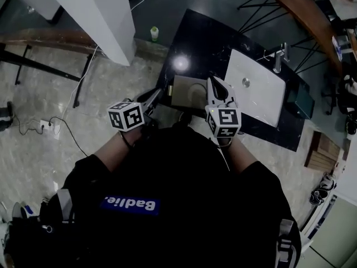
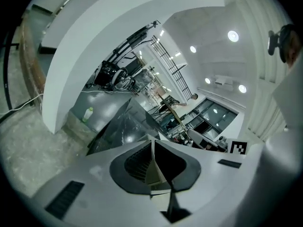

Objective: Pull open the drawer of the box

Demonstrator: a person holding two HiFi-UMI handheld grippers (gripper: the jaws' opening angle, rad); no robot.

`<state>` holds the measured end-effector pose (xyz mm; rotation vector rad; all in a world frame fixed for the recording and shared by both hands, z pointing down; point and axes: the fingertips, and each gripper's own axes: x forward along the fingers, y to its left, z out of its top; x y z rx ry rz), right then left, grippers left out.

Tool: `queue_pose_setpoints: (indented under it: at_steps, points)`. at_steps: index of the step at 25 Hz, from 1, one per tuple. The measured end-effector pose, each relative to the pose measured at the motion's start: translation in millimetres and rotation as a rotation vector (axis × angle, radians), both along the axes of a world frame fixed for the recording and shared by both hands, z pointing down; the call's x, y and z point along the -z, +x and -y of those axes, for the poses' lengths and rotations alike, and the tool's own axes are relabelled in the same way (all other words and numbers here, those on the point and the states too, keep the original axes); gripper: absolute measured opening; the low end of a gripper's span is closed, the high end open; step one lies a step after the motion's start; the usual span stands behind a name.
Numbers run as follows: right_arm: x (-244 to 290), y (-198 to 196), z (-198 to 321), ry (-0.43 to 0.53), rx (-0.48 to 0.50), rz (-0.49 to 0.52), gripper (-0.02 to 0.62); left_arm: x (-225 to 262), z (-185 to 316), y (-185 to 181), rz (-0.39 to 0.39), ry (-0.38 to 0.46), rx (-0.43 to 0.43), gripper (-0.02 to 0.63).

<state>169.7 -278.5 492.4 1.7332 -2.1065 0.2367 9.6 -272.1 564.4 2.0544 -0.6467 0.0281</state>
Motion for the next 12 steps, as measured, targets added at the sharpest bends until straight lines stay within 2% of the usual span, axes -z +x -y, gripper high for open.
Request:
queue_pose_setpoints:
  at_steps: [11,12]
  points:
    - [-30.9,14.8,17.6,-0.048,0.071,-0.08,0.0,-26.1,3.9,6.6,-0.054,-0.141,0.1,0.005]
    - [-32.9,15.5,18.4,-0.05,0.081,-0.093,0.0,-28.0,3.5,7.1,-0.06,-0.153,0.105,0.024]
